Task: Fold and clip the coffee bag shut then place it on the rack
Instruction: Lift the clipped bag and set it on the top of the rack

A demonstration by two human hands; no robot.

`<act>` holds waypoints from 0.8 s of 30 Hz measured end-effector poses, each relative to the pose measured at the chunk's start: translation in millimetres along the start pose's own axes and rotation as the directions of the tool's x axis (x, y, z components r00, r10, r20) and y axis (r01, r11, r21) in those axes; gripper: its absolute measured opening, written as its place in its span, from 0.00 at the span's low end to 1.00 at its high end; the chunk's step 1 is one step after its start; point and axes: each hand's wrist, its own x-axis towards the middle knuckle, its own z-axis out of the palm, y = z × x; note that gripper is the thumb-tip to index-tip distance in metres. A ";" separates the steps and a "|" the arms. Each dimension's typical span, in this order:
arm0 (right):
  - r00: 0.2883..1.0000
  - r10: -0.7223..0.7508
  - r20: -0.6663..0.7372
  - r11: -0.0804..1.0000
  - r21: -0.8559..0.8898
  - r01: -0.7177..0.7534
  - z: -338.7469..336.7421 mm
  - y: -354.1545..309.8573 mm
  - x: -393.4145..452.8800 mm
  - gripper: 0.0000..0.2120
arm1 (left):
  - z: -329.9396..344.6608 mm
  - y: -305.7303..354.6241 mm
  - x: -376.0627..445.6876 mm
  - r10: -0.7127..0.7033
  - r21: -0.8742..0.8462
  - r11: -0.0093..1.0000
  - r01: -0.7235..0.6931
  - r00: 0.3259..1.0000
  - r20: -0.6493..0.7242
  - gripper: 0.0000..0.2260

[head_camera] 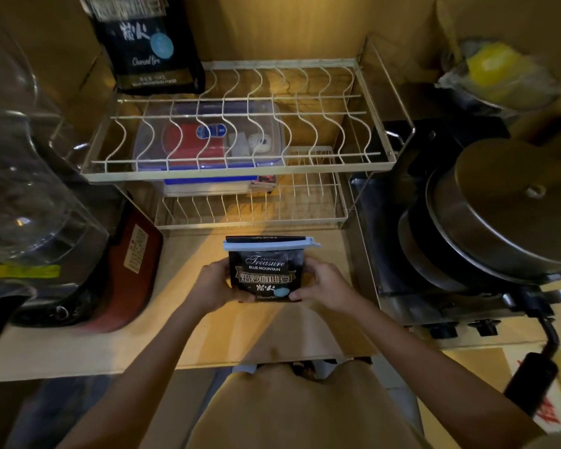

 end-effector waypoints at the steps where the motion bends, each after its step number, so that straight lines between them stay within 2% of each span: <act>1: 1.000 -0.017 0.001 1.000 -0.003 0.017 -5.4 -6.8 -2.8 0.31 | -8.0 5.0 -1.8 0.026 -0.006 1.000 -0.026 1.000 0.008 0.29; 4: 0.996 -0.084 -0.001 0.996 -0.027 0.084 -25.6 -34.6 -10.6 0.30 | -35.2 32.0 -10.9 0.071 -0.007 0.997 -0.071 0.997 0.005 0.28; 10: 0.962 -0.270 -0.033 0.961 -0.078 0.267 -75.3 -107.0 -24.4 0.28 | -98.6 101.1 -30.7 0.280 0.059 0.960 -0.275 0.952 -0.120 0.25; 14: 0.924 -0.379 -0.052 0.923 -0.090 0.374 -107.7 -153.6 -31.1 0.27 | -137.5 139.4 -40.6 0.335 -0.013 0.939 -0.343 0.924 -0.187 0.23; 18: 0.888 -0.457 -0.060 0.889 -0.006 0.457 -135.0 -194.4 -30.9 0.23 | -171.3 170.6 -41.6 0.389 -0.103 0.900 -0.423 0.888 -0.246 0.19; 21: 0.849 -0.516 -0.113 0.852 0.034 0.522 -151.0 -221.5 -19.0 0.21 | -191.2 189.3 -31.9 0.416 -0.148 0.866 -0.478 0.853 -0.316 0.17; 24: 0.820 -0.539 -0.195 0.825 0.072 0.560 -161.2 -238.9 0.7 0.24 | -203.0 199.1 -12.4 0.426 -0.182 0.831 -0.526 0.812 -0.400 0.14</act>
